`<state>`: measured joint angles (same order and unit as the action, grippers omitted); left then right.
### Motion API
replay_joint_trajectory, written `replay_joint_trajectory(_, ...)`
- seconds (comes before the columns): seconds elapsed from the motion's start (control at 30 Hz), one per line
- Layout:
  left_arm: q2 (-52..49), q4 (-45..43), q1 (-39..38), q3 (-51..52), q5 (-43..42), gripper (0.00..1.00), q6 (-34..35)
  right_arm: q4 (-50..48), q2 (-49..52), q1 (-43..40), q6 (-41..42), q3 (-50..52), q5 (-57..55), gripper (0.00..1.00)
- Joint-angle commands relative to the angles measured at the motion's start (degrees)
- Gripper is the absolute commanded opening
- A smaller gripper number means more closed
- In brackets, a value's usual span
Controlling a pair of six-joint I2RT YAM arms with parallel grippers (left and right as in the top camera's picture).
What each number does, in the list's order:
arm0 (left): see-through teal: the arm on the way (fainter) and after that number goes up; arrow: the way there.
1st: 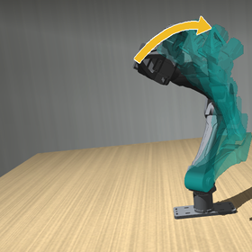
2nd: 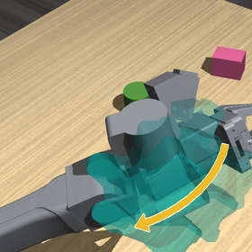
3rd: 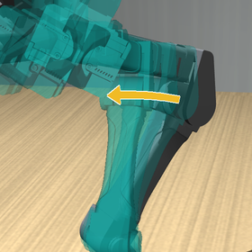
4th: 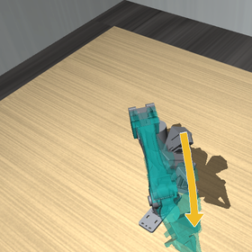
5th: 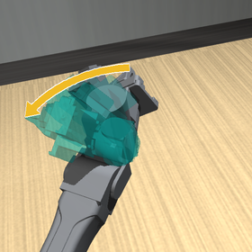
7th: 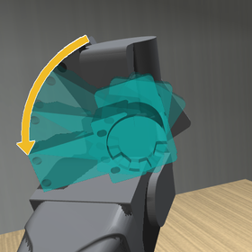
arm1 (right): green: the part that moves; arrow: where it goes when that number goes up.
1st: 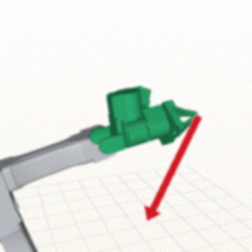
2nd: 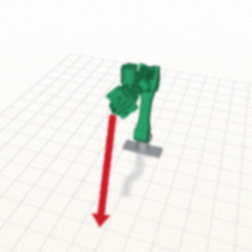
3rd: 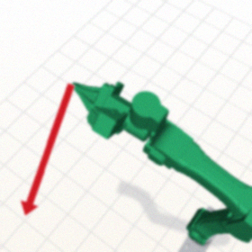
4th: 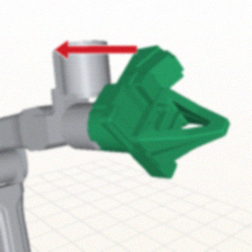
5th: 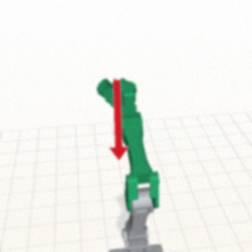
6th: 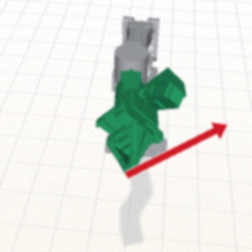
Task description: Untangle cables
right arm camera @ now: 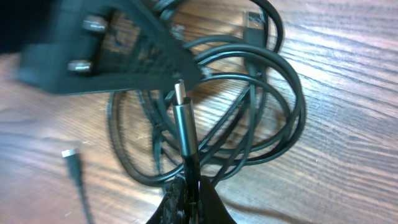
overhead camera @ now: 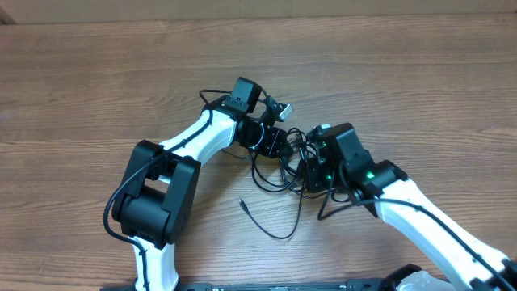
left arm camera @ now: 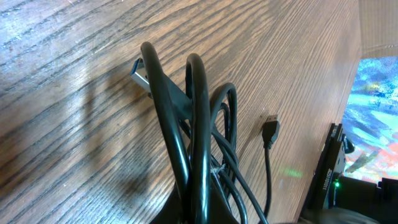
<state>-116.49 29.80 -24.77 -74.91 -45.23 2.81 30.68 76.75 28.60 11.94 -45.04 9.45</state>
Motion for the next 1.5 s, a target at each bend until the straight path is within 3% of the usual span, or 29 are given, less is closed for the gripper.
replay_joint_trajectory(0.0,-0.4,-0.3,0.0,0.5,-1.3,0.04,-1.1,1.2,-3.7,0.2,0.0,-1.9,2.0,0.04)
replay_joint_trajectory(0.13,-0.4,-0.3,0.5,0.5,-0.9,0.04,-1.1,1.9,-4.3,0.2,3.4,-1.9,1.4,0.04)
replay_joint_trajectory(0.43,-0.4,-0.3,1.2,0.5,-1.4,0.04,-0.4,11.2,-3.8,0.2,24.7,-1.8,-5.1,0.04)
replay_joint_trajectory(0.57,-0.4,-0.3,1.2,0.5,-2.7,0.04,-0.4,15.7,-3.8,0.3,28.8,-1.8,-5.0,0.04)
replay_joint_trajectory(0.67,-0.4,-0.3,1.2,0.5,-2.6,0.04,-0.5,17.6,-3.8,0.3,28.8,-1.8,-4.8,0.04)
replay_joint_trajectory(0.93,-0.4,-0.3,1.2,0.5,-2.6,0.04,-0.5,17.9,-3.8,0.3,28.3,-1.8,-3.9,0.24)
replay_joint_trajectory(1.03,-0.4,-0.3,1.2,0.5,-3.7,0.04,-0.9,14.9,-3.8,0.3,22.6,-1.8,-5.0,0.3)
replay_joint_trajectory(1.17,-0.4,-0.1,1.2,0.5,-9.1,0.04,-5.7,9.6,-3.8,0.2,13.3,-1.8,-4.9,0.31)
replay_joint_trajectory(1.3,-0.4,-0.1,1.3,0.5,-9.5,0.04,-5.9,3.7,-3.3,0.2,6.8,-1.8,-4.9,0.3)
replay_joint_trajectory(1.47,-0.4,-0.1,1.6,0.5,-10.3,0.04,-5.9,-1.1,0.0,0.2,4.0,-1.8,-5.3,0.3)
